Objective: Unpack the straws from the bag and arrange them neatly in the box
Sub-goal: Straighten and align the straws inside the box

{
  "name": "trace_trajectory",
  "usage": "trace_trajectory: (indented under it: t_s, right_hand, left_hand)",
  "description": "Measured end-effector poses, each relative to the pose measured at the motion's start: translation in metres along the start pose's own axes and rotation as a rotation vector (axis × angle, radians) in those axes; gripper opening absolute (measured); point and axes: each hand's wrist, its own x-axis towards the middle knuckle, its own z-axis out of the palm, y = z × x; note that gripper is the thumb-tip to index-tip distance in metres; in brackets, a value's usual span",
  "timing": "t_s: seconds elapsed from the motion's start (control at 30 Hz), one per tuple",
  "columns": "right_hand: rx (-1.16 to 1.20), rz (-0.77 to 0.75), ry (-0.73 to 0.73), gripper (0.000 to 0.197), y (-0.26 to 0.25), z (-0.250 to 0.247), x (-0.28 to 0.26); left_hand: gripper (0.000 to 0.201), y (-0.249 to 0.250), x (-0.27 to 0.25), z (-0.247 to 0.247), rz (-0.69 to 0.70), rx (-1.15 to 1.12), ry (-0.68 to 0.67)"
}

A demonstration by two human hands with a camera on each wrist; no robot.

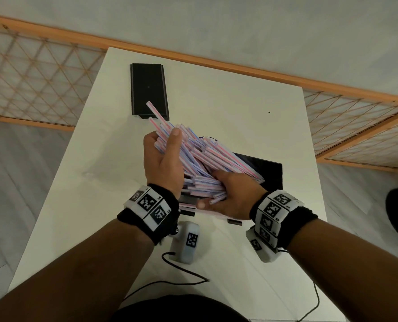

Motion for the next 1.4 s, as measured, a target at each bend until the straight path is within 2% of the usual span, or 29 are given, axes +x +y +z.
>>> trace_trajectory:
  t_s: [0.07,0.13,0.3,0.47,0.6,0.67,0.73,0.8,0.87,0.9,0.97,1.03,1.07,1.17,1.23,1.3,1.4]
  right_hand:
    - [-0.017,-0.021,0.009,0.098,-0.002,0.0,0.003]
    - [-0.012,-0.027,0.013,0.095,-0.006,-0.002,0.005]
    - [0.015,0.071,0.01,0.09,-0.008,-0.005,0.008]
    - [0.006,0.042,0.009,0.095,-0.019,-0.007,0.01]
    - [0.0,0.05,0.183,0.083,-0.022,-0.016,0.007]
    - [-0.014,0.029,0.183,0.081,-0.023,-0.016,0.006]
    - [-0.052,0.002,0.164,0.086,-0.019,-0.011,-0.001]
    - [-0.061,-0.041,0.288,0.087,-0.01,-0.009,-0.013]
    - [-0.059,-0.09,0.489,0.075,-0.001,-0.006,-0.028]
    - [-0.056,-0.087,0.515,0.07,0.002,-0.004,-0.034]
    - [-0.051,-0.031,0.385,0.071,0.005,0.001,-0.039]
    - [-0.035,0.01,0.243,0.078,0.006,0.008,-0.036]
    - [-0.027,-0.014,0.227,0.077,0.006,0.01,-0.033]
    - [0.033,-0.098,0.223,0.07,0.001,0.007,-0.024]
    - [0.046,-0.06,0.229,0.07,0.001,0.003,-0.023]
    - [0.022,-0.045,0.302,0.072,0.004,0.001,-0.024]
    - [-0.109,0.013,0.354,0.085,0.006,-0.001,-0.025]
  left_hand:
    - [0.044,0.002,0.001,-0.001,-0.012,-0.009,0.013]
    - [0.044,0.01,0.001,-0.002,-0.016,-0.032,0.018]
    - [0.038,0.027,0.013,-0.009,0.014,-0.113,0.068]
    - [0.064,0.023,0.011,-0.005,0.028,0.097,-0.029]
    - [0.061,0.024,0.009,-0.001,0.024,0.163,-0.018]
    - [0.052,0.022,0.009,-0.002,0.006,0.154,0.006]
    - [0.048,0.02,0.01,-0.003,-0.076,0.079,0.056]
    - [0.048,0.021,0.01,-0.004,-0.149,-0.023,0.085]
    - [0.045,0.023,0.009,-0.006,-0.175,-0.029,0.069]
    - [0.041,0.023,0.008,-0.006,-0.171,-0.012,0.058]
    - [0.03,0.023,0.005,-0.004,-0.156,0.037,0.04]
    - [0.036,0.02,0.001,0.001,-0.128,0.082,0.03]
    - [0.042,0.021,-0.001,0.002,-0.111,0.09,0.023]
    - [0.052,0.022,-0.004,0.0,-0.089,0.064,0.033]
    - [0.05,0.023,-0.005,0.0,-0.075,0.116,0.004]
    - [0.048,0.021,-0.005,-0.003,-0.065,0.213,-0.017]
    - [0.046,0.016,-0.005,-0.008,-0.071,0.394,-0.038]
